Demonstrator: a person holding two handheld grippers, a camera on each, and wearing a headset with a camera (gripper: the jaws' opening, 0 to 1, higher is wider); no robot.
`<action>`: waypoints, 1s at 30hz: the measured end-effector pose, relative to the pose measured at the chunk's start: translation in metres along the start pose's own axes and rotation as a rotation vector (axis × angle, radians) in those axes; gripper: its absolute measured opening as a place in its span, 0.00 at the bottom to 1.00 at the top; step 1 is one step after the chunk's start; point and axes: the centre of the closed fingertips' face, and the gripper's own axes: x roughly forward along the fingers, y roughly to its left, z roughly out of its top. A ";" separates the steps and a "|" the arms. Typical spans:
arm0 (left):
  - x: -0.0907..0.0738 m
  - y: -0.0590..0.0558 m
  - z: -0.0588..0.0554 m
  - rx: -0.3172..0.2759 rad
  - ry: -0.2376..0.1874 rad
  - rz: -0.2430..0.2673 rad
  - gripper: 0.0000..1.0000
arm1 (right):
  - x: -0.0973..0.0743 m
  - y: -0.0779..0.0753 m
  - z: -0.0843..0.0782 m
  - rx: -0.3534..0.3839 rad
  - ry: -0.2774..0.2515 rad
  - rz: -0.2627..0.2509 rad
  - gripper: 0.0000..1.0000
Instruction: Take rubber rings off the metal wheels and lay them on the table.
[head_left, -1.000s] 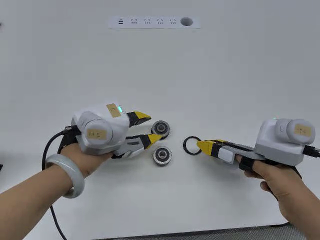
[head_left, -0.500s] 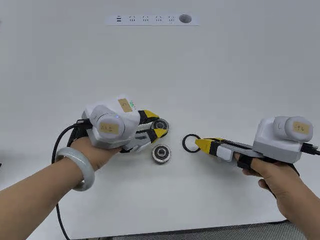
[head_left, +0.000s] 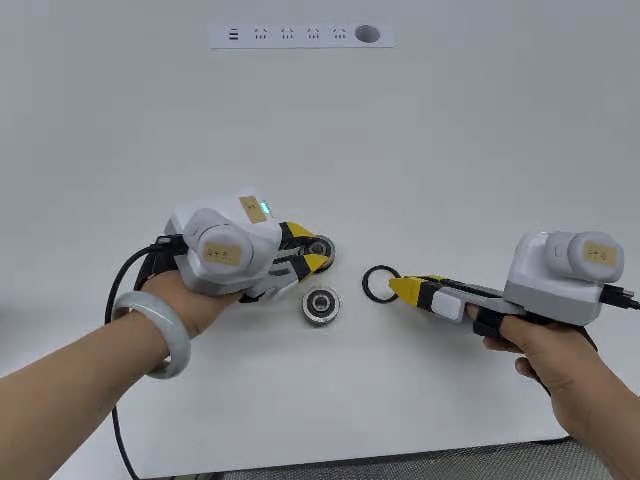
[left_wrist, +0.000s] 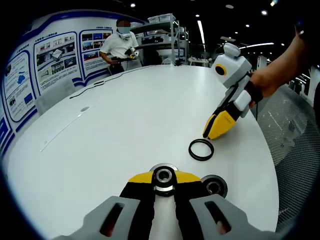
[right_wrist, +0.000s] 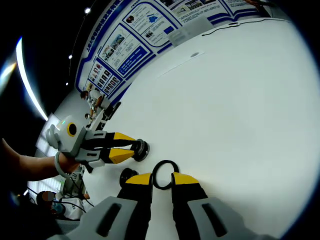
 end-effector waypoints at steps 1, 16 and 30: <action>0.000 0.000 0.000 -0.001 0.001 -0.001 0.14 | 0.000 0.000 0.000 0.001 0.000 0.002 0.16; 0.000 0.000 -0.002 0.007 0.006 -0.002 0.13 | 0.013 0.009 0.009 -0.006 0.001 0.031 0.16; 0.000 0.000 -0.002 0.001 0.005 -0.001 0.13 | 0.037 0.022 0.018 -0.015 0.013 0.071 0.16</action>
